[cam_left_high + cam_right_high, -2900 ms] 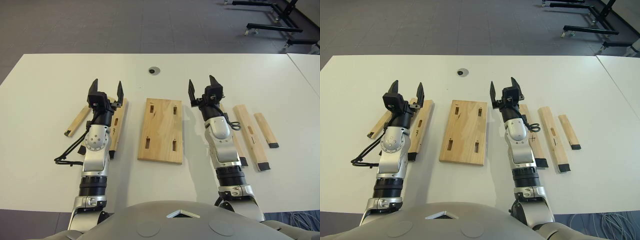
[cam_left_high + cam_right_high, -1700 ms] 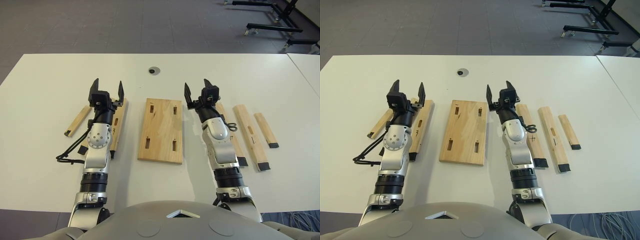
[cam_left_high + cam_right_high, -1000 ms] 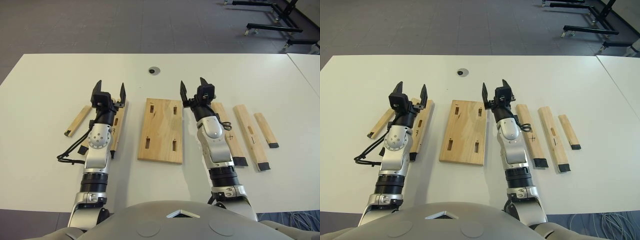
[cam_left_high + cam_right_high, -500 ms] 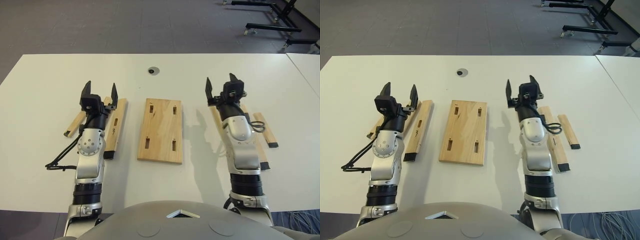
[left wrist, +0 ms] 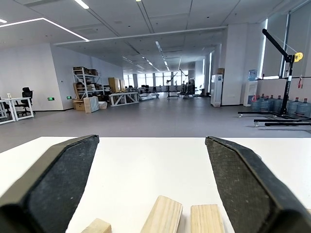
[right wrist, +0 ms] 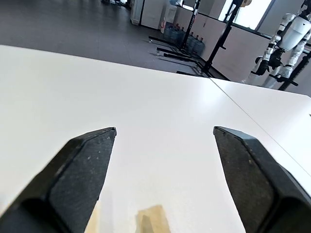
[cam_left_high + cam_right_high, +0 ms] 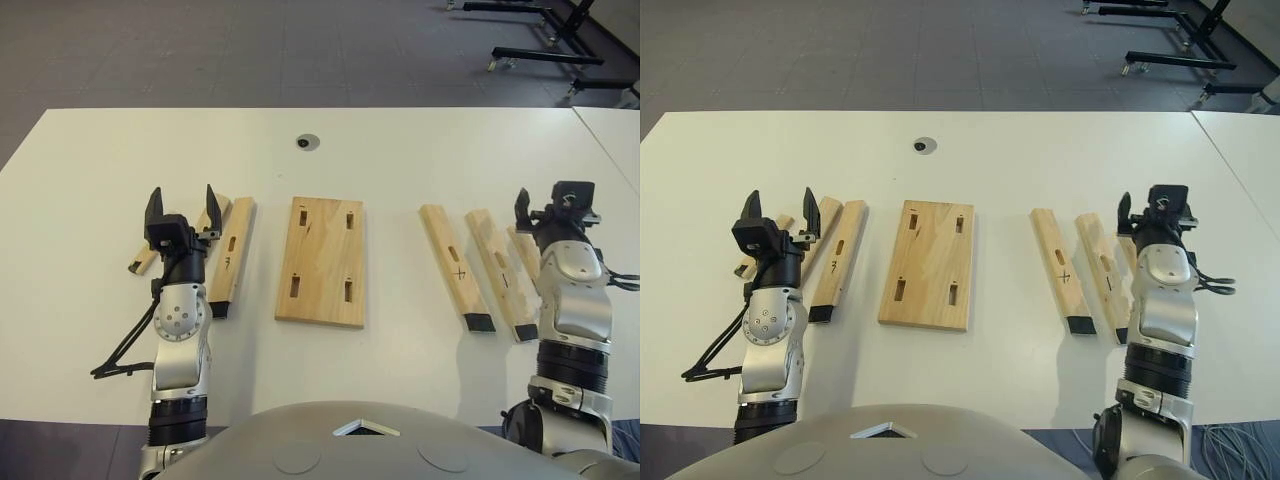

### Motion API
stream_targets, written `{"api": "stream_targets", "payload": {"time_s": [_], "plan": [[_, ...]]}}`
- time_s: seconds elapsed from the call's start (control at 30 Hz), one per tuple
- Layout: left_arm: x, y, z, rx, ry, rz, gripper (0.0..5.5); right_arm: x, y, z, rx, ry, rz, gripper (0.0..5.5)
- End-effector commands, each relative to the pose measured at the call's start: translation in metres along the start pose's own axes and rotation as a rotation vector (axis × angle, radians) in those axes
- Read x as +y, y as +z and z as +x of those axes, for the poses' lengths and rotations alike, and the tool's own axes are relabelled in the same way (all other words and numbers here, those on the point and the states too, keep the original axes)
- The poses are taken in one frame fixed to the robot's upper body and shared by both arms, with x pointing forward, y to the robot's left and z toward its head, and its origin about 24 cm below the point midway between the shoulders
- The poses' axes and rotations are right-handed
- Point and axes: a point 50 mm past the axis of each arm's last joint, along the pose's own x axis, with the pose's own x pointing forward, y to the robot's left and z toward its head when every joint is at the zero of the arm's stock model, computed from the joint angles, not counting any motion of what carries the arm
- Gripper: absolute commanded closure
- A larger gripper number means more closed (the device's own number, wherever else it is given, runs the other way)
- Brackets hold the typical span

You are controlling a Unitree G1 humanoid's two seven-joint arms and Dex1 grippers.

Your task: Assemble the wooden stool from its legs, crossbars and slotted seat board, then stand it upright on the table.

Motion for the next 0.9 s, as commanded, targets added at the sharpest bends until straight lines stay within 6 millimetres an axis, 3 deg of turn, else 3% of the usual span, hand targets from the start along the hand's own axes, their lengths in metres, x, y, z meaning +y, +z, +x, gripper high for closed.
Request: {"api": "stream_targets", "payload": {"time_s": [0.03, 0.13, 0.33, 0.63, 0.9], "plan": [[-0.002, 0.003, -0.005, -0.012, 0.028, 0.005, 1.47, -0.027, -0.021, -0.006, 0.087, -0.009, -0.062, 1.8], [-0.003, 0.003, -0.012, -0.005, 0.055, 0.004, 1.47, -0.04, -0.028, -0.005, 0.132, 0.024, -0.058, 1.8], [-0.004, 0.002, -0.018, 0.007, 0.086, 0.003, 1.47, -0.038, -0.037, -0.017, 0.214, 0.249, 0.073, 1.8], [-0.006, 0.002, -0.017, 0.007, 0.1, -0.003, 1.47, -0.062, -0.064, -0.02, 0.354, 0.313, 0.06, 1.8], [-0.008, 0.001, -0.019, 0.012, 0.112, -0.006, 1.47, -0.052, -0.075, -0.031, 0.401, 0.468, 0.027, 1.8]]}}
